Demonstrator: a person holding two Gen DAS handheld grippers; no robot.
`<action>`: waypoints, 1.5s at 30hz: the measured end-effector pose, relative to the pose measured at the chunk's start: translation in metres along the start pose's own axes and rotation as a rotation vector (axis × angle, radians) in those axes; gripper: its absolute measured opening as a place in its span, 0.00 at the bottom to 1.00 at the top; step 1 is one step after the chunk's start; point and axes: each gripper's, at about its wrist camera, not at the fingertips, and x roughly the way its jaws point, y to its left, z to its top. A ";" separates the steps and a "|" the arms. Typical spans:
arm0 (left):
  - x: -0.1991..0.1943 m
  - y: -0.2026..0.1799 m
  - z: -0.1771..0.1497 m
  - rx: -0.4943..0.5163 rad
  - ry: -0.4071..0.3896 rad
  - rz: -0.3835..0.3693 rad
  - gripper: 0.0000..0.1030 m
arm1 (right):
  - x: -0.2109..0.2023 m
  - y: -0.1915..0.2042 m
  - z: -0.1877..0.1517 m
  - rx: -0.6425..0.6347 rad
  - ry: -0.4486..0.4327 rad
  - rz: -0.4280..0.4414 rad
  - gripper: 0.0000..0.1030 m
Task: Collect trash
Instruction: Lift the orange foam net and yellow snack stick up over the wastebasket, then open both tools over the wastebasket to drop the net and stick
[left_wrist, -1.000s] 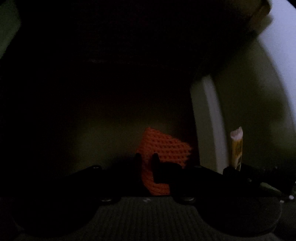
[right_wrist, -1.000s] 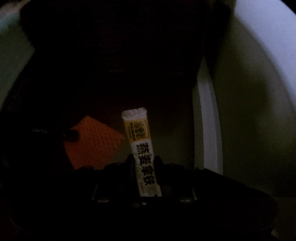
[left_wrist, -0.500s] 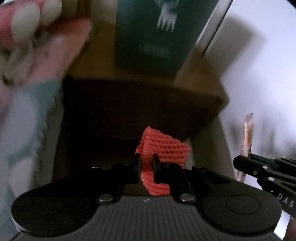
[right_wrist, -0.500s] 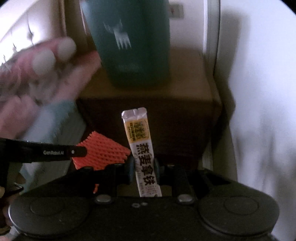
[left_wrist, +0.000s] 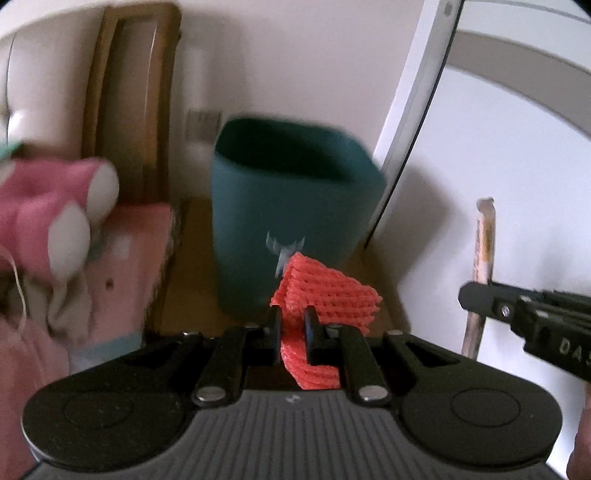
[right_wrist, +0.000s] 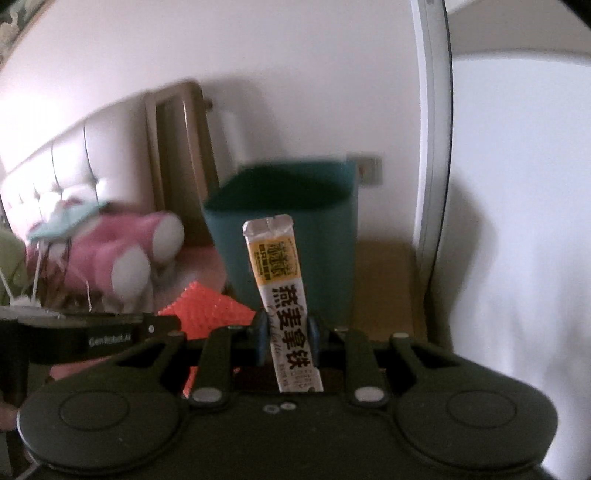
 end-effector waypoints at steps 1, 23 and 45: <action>-0.004 -0.002 0.009 0.007 -0.019 -0.002 0.11 | 0.000 0.000 0.008 0.001 -0.016 0.002 0.20; 0.033 0.001 0.174 0.087 -0.180 0.064 0.11 | 0.097 -0.003 0.146 -0.013 -0.161 0.002 0.20; 0.145 0.000 0.152 0.190 0.019 0.119 0.12 | 0.191 -0.019 0.113 -0.011 0.050 -0.057 0.20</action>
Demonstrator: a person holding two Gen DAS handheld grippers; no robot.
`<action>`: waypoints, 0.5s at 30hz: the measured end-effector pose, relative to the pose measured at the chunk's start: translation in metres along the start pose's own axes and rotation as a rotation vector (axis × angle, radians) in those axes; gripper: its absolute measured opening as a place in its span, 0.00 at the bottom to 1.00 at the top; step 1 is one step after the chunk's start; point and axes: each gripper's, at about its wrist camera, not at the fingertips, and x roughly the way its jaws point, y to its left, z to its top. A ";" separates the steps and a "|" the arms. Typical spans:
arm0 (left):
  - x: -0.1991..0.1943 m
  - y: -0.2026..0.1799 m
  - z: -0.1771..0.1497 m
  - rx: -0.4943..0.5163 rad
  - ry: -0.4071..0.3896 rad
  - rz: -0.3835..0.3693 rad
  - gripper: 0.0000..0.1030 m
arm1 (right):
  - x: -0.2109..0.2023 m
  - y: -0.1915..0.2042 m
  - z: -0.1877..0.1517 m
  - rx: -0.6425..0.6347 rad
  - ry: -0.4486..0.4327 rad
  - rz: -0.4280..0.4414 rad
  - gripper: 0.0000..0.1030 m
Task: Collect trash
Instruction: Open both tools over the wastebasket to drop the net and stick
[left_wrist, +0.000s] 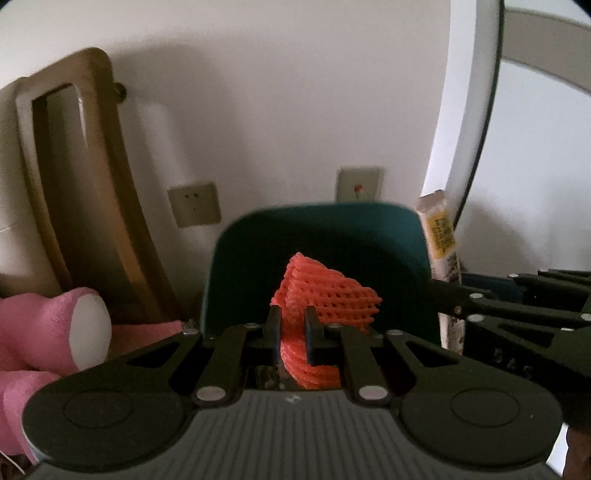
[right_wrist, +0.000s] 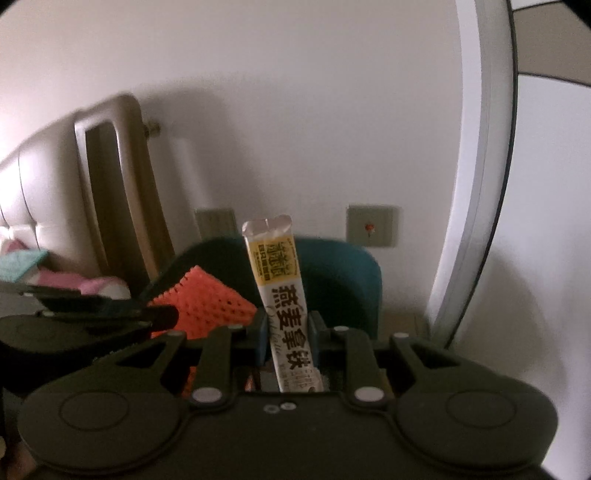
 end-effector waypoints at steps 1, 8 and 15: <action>0.002 -0.003 -0.002 0.010 0.009 0.003 0.12 | 0.002 0.000 -0.003 -0.001 0.015 -0.001 0.20; 0.014 -0.010 -0.014 0.036 0.081 0.018 0.12 | 0.004 0.000 -0.013 -0.013 0.077 -0.014 0.24; 0.011 -0.008 -0.017 0.016 0.084 0.019 0.13 | 0.000 -0.003 -0.014 0.002 0.100 -0.005 0.27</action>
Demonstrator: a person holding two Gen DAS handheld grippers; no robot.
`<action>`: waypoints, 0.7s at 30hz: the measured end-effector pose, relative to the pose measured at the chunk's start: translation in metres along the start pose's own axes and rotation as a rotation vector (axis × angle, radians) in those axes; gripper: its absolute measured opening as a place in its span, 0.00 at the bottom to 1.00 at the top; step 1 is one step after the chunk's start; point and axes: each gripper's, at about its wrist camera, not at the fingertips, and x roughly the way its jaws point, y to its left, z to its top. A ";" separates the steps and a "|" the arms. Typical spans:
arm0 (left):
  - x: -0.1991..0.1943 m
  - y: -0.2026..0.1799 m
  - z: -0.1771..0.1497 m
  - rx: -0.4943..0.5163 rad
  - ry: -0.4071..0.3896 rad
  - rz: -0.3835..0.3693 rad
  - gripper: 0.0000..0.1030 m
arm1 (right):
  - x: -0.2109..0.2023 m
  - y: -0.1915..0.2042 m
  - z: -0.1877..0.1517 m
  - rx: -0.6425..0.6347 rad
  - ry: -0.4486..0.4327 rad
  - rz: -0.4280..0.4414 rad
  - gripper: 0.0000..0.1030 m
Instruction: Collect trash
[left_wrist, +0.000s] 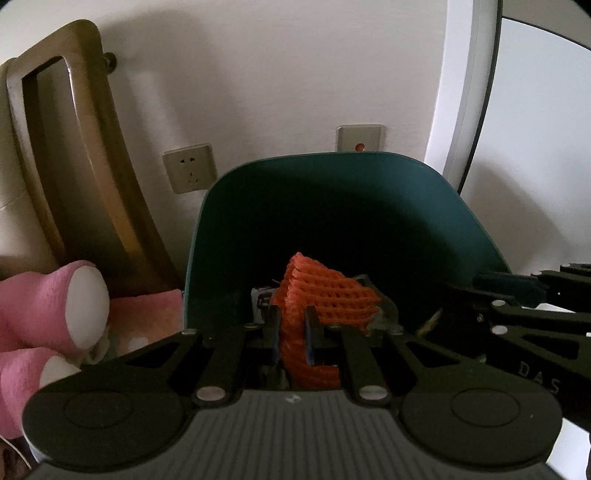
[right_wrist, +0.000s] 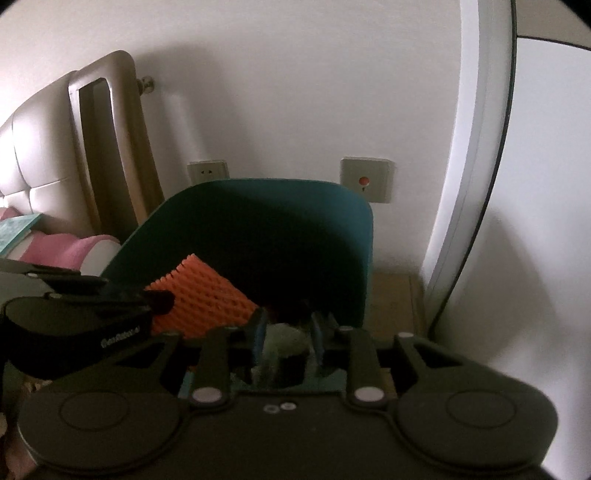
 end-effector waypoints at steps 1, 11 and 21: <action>-0.001 0.000 0.000 -0.003 0.000 0.002 0.13 | -0.001 0.000 -0.001 0.000 0.004 -0.002 0.27; -0.026 0.001 -0.008 -0.051 -0.065 -0.035 0.66 | -0.032 -0.001 -0.005 0.018 -0.033 0.025 0.34; -0.080 0.004 -0.012 -0.093 -0.110 -0.079 0.78 | -0.091 0.004 -0.004 0.019 -0.101 0.049 0.47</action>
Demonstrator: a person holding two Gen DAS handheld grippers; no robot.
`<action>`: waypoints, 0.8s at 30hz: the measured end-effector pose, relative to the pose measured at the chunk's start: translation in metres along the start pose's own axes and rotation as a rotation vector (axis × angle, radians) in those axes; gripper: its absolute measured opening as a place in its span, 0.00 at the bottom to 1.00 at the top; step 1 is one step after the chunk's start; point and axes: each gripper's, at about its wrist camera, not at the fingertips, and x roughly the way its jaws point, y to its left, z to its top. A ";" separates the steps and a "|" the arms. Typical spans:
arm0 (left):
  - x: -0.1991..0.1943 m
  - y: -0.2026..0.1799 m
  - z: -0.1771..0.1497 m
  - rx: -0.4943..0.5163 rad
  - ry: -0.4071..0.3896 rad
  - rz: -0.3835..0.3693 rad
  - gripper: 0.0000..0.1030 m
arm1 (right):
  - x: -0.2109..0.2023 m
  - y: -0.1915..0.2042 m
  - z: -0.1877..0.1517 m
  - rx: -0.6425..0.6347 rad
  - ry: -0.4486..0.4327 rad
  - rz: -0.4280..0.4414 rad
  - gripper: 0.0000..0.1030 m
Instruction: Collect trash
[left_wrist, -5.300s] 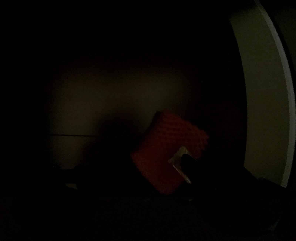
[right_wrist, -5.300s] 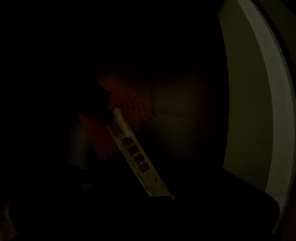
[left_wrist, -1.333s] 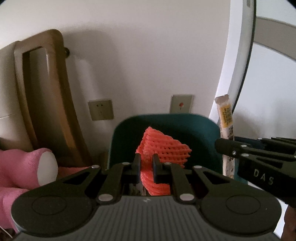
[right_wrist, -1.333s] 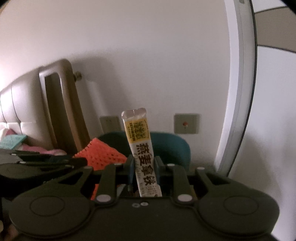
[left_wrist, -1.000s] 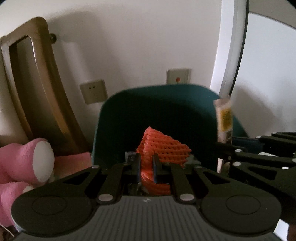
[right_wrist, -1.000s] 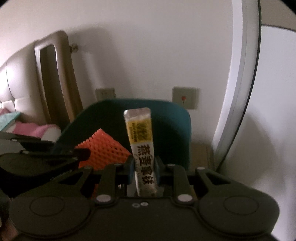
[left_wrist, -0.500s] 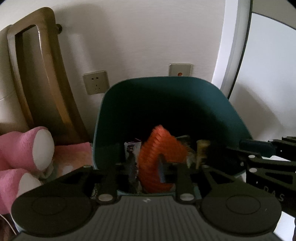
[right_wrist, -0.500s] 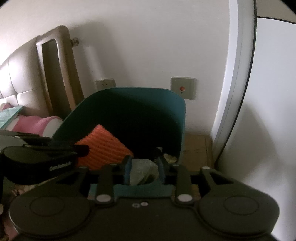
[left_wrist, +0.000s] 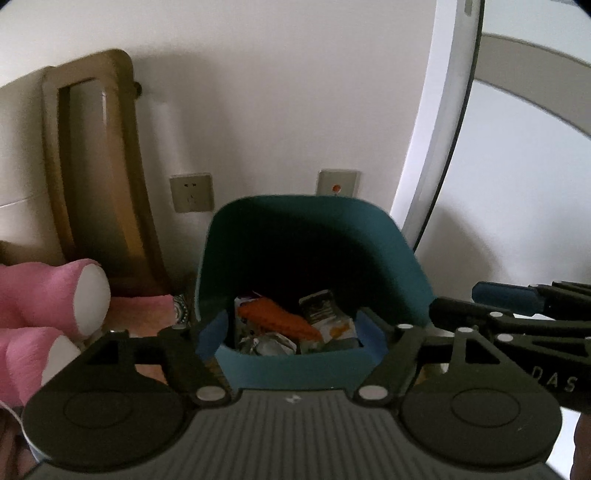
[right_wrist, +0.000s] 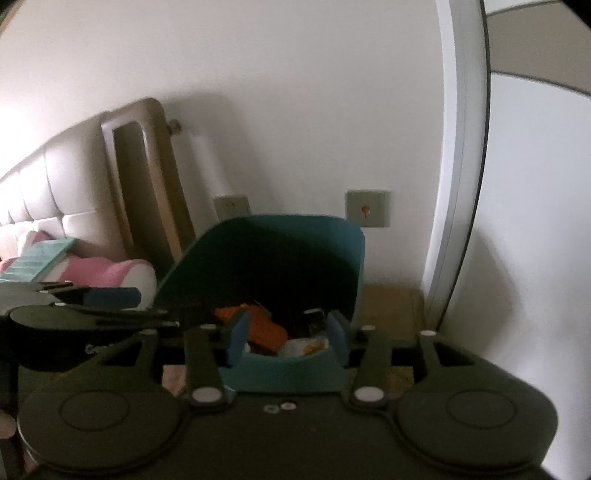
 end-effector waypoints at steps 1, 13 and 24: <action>-0.006 0.001 0.000 -0.008 -0.006 -0.004 0.79 | -0.006 0.001 0.001 -0.001 -0.006 0.003 0.48; -0.091 0.007 0.004 -0.053 -0.062 -0.008 0.79 | -0.084 0.023 0.006 -0.031 -0.063 0.032 0.53; -0.167 0.005 0.003 -0.047 -0.138 0.004 0.98 | -0.147 0.040 0.018 -0.051 -0.131 0.072 0.55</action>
